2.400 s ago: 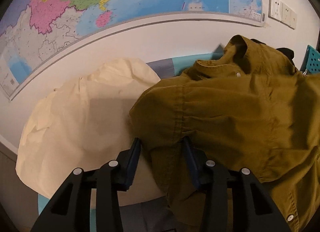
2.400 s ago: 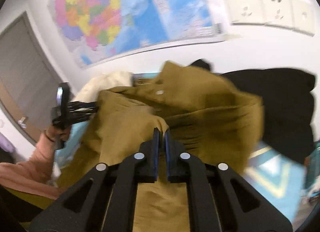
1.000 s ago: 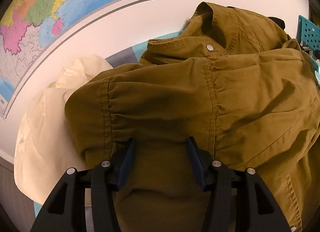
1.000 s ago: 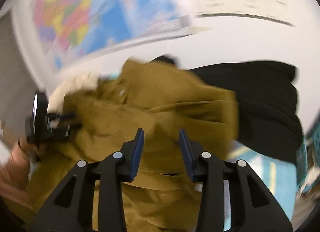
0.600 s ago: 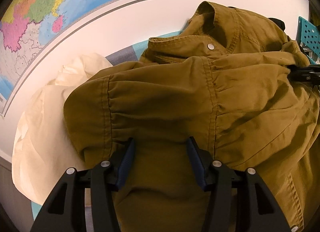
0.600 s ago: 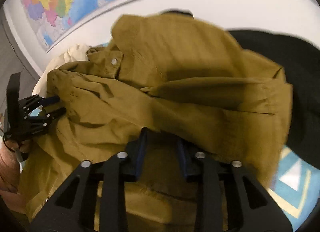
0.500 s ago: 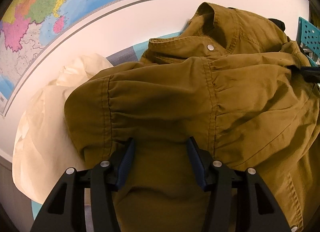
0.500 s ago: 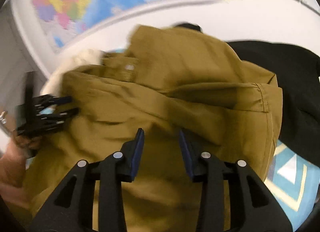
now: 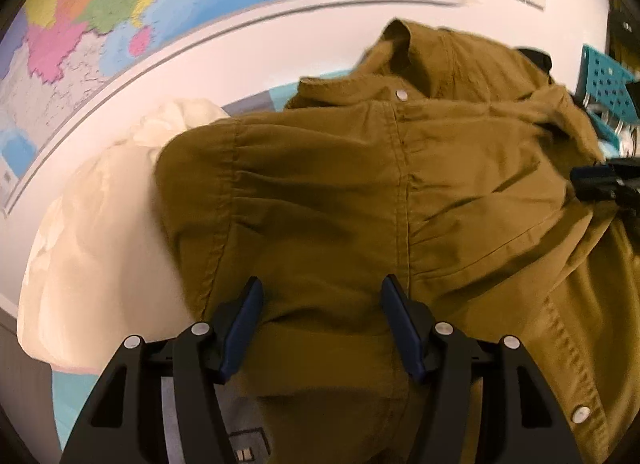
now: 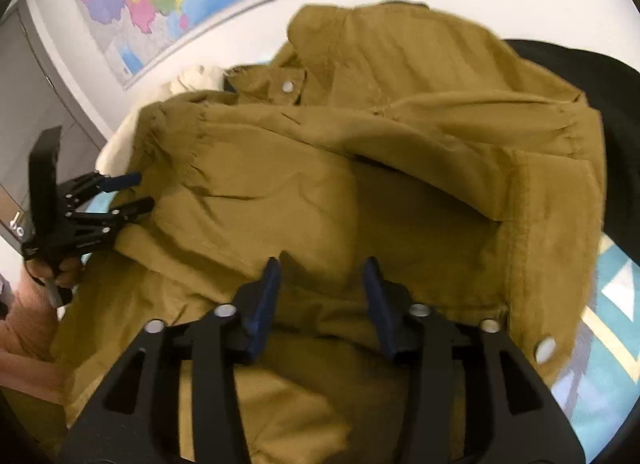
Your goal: Fold large clothes
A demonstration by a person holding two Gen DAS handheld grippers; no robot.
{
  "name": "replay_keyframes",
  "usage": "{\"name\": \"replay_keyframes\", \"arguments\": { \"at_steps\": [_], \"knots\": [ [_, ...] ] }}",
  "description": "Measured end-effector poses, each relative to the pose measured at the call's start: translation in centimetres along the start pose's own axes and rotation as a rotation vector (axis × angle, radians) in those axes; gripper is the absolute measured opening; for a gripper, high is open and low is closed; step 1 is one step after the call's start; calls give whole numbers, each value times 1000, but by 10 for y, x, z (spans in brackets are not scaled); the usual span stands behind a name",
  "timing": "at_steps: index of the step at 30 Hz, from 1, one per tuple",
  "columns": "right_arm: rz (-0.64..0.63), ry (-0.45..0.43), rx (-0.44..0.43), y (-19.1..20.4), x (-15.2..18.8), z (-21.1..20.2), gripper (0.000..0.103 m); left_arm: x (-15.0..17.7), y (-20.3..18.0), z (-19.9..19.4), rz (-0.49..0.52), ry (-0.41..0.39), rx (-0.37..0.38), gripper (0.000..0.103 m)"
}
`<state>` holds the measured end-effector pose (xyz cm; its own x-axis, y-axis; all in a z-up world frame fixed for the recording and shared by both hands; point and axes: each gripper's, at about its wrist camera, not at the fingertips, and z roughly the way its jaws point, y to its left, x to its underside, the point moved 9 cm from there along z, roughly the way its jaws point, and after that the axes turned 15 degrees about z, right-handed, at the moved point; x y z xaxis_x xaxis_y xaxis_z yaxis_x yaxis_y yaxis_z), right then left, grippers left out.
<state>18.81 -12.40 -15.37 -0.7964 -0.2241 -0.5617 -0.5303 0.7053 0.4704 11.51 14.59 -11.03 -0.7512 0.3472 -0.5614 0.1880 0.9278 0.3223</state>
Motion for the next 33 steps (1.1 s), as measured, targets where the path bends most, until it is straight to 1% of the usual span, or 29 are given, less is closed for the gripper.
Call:
{"name": "replay_keyframes", "arguments": {
  "at_steps": [1, 2, 4, 6, 8, 10, 12, 13, 14, 17, 19, 20, 21, 23, 25, 26, 28, 30, 33],
  "knots": [
    [-2, -17, -8, 3, 2, -13, 52, 0, 2, -4, -12, -14, 8, 64],
    [-2, -28, -16, 4, 4, -16, 53, 2, 3, -10, -24, -26, 12, 67],
    [15, -57, -43, 2, 9, -40, 56, 7, 8, -26, -45, -60, 25, 67],
    [49, -86, -71, -4, 15, -62, 61, 17, 12, -41, -76, -87, 54, 69],
    [100, -107, -89, -16, 27, -83, 63, 31, 16, -55, -104, -105, 75, 74],
    [159, -121, -99, -29, 41, -97, 67, 48, 18, -65, -120, -98, 97, 74],
    [208, -125, -83, -40, 55, -105, 70, 66, 16, -71, -137, -87, 126, 76],
    [244, -118, -79, -51, 67, -110, 73, 74, 14, -73, -148, -82, 143, 77],
    [270, -114, -80, -57, 75, -113, 74, 86, 10, -75, -159, -70, 175, 77],
    [357, -96, -98, -73, 104, -121, 76, 106, -1, -76, -184, -50, 253, 77],
    [393, -84, -116, -78, 122, -124, 79, 116, -14, -75, -190, -38, 322, 77],
    [403, -73, -117, -78, 128, -123, 79, 121, -21, -76, -187, -30, 360, 78],
    [405, -63, -114, -78, 137, -123, 79, 126, -26, -76, -183, -22, 372, 78],
    [404, -43, -143, -71, 150, -123, 79, 132, -35, -75, -171, -9, 393, 78],
    [401, -28, -178, -61, 158, -122, 79, 138, -51, -76, -161, 7, 450, 79],
    [395, -17, -193, -55, 163, -121, 79, 139, -56, -78, -145, -1, 443, 82],
    [375, 1, -223, -41, 171, -120, 79, 142, -64, -82, -132, -5, 451, 83],
    [360, 24, -285, -26, 181, -119, 79, 146, -68, -87, -141, -18, 481, 83],
    [296, 46, -330, 0, 192, -112, 79, 151, -68, -91, -178, -39, 516, 83]
  ]
}}
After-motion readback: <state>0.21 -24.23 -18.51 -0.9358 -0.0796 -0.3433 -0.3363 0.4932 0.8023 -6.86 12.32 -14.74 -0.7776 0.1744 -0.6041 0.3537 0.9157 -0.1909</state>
